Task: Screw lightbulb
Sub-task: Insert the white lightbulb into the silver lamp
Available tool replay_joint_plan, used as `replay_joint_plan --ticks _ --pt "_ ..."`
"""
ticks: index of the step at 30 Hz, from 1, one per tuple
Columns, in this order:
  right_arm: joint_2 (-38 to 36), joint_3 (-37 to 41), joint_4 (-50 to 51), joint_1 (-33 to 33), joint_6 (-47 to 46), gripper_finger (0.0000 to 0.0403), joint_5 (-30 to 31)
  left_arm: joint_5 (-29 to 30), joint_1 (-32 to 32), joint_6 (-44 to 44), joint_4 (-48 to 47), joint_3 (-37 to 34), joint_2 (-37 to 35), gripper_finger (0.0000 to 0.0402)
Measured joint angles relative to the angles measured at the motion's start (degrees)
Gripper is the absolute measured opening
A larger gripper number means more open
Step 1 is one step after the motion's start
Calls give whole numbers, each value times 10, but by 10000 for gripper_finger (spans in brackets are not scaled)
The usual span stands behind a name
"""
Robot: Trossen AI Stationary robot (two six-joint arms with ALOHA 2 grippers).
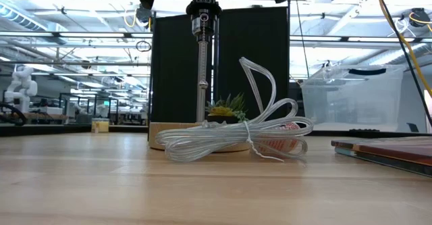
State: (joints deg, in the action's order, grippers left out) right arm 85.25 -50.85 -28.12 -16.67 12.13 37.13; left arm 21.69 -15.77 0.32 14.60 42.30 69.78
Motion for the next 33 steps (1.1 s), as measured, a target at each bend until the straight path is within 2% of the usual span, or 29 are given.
replay_joint_plan --ticks 12,33 --pt "0 0 -4 24 8 1 -72 3 0 0 0 0 0 0" --pt "0 0 -2 27 28 0 -117 2 0 1 0 0 0 0"
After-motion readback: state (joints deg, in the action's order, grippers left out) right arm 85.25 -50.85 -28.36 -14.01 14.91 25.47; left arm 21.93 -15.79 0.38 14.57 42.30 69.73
